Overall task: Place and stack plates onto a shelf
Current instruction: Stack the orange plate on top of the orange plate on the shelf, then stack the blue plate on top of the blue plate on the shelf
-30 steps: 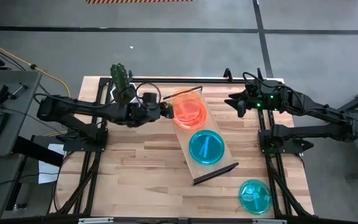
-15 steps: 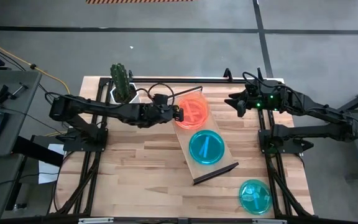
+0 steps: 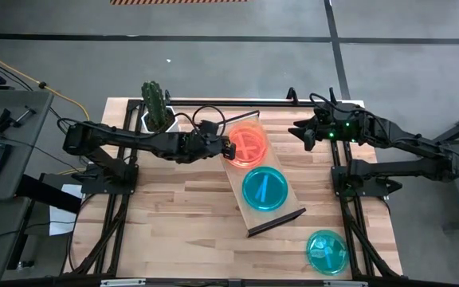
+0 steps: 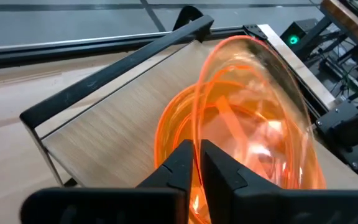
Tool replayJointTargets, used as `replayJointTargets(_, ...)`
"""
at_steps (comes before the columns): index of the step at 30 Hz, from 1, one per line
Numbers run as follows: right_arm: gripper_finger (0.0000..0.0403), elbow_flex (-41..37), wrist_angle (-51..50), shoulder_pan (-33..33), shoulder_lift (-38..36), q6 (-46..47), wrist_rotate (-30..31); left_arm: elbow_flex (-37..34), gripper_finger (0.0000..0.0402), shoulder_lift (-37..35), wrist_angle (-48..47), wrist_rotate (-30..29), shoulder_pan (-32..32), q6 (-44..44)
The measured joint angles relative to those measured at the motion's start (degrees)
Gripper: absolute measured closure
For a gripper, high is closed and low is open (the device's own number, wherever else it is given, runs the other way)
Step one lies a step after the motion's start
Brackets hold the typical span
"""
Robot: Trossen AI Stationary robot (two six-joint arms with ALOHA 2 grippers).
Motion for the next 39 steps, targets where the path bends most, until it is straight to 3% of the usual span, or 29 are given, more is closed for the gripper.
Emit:
replayJointTargets(17,0.0199,0.0,0.0,0.0,0.0,1.5,-0.1,0.0,0.0245,-0.7,-0.1,3.0,0.2,1.3)
replayJointTargets(29,0.0199,0.0,0.6,0.0,0.0,2.1,-0.1,0.0,0.0215,-3.2,1.5,7.0,2.1,4.8)
replayJointTargets(32,0.0199,0.0,0.6,0.0,0.0,2.4,-0.4,0.0,0.0215,-3.7,2.8,10.4,2.9,7.5)
replayJointTargets(36,0.0199,0.0,1.3,0.0,0.0,4.1,-5.5,0.0,0.0215,-7.5,5.4,15.0,3.8,15.8)
replayJointTargets(39,0.0199,0.0,0.2,0.0,-0.1,5.5,-16.1,0.0,0.0215,-12.1,7.2,17.0,3.8,24.4)
